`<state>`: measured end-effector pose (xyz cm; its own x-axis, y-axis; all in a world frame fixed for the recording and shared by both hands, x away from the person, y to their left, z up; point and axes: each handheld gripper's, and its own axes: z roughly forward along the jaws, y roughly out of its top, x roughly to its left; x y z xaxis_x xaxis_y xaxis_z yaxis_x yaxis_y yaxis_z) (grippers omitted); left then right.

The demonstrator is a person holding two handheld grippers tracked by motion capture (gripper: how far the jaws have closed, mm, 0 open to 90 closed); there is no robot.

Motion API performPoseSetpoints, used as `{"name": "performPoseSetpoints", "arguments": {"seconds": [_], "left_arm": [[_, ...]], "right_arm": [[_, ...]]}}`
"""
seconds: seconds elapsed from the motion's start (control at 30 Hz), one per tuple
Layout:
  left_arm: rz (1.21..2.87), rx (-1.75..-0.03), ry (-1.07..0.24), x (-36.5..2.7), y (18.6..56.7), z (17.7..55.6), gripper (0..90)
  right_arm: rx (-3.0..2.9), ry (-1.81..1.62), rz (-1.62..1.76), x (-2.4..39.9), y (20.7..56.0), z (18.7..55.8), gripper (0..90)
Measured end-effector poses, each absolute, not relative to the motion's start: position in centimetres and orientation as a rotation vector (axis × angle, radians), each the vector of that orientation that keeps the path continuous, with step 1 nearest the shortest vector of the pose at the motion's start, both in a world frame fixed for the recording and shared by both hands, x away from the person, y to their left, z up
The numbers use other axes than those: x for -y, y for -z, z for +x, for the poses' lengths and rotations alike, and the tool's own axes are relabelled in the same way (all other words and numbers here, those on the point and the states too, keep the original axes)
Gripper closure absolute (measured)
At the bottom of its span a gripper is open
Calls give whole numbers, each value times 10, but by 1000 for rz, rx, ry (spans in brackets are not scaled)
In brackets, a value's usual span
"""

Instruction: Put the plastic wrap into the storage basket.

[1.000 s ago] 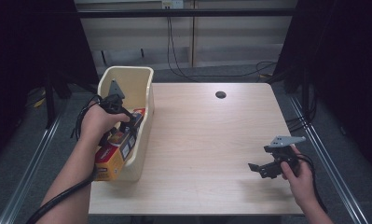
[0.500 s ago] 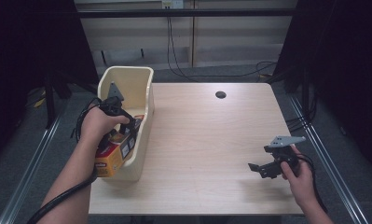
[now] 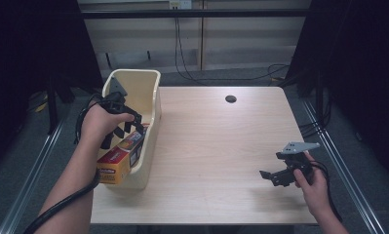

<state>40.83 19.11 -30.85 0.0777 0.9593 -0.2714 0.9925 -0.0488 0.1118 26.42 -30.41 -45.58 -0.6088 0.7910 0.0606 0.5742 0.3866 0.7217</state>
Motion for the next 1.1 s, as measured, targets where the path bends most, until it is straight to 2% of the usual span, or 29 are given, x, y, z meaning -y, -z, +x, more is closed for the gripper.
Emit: {"name": "performPoseSetpoints", "arguments": {"seconds": [0.5, 0.7, 1.1], "left_arm": [[2102, -1783, 136, -153, 274, 407, 248], [2120, -1706, 116, -131, 275, 409, 220], [2156, -1585, 164, -88, 290, 408, 189]], "right_arm": [[-2363, -1051, 1195, 303, 455, 265, 19], [-2356, -1046, 1194, 303, 455, 265, 19], [-2359, -1048, 1188, 303, 454, 264, 20]]}}
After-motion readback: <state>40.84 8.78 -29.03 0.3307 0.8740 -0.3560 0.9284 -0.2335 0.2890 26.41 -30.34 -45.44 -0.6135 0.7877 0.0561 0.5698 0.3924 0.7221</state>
